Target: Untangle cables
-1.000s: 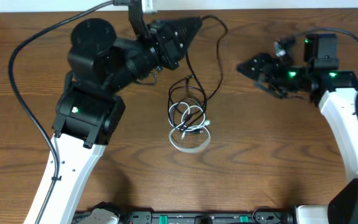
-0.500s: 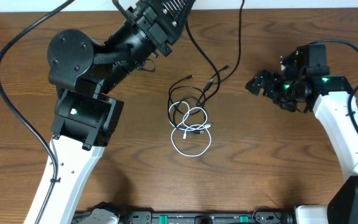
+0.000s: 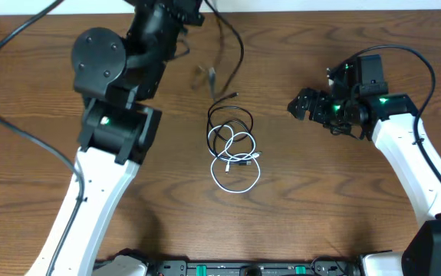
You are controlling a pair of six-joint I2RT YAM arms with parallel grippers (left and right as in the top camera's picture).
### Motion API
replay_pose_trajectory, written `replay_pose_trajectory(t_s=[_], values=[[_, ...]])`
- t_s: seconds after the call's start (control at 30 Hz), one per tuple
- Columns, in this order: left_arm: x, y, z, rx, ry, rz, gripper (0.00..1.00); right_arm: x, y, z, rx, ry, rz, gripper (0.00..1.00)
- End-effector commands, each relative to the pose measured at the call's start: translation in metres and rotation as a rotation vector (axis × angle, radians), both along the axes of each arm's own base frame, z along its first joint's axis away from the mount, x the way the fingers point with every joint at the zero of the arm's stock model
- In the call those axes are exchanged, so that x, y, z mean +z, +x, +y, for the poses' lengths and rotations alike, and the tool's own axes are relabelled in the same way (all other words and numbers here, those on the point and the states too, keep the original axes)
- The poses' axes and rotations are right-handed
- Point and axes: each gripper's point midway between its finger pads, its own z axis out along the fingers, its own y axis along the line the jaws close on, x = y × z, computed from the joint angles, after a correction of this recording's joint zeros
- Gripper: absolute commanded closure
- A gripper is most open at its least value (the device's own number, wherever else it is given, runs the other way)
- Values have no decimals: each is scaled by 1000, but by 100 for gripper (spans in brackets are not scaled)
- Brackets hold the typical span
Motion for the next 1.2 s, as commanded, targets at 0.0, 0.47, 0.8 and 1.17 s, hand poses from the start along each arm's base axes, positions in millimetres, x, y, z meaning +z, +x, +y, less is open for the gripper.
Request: replay_pose_trajectory(t_s=[0.0, 0.47, 0.8, 1.17], values=[[-8, 25, 3, 87, 32, -19, 92, 4, -1, 5, 25, -12, -30, 1], [-86, 160, 29, 541, 546, 127, 93, 9, 8, 7, 28, -5, -73, 1], [-213, 232, 171, 937, 713, 451, 93, 6, 8, 3, 18, -35, -71, 1], [-270, 219, 378, 1259, 1132, 676, 92, -2, -7, 0, 46, -58, -15, 1]])
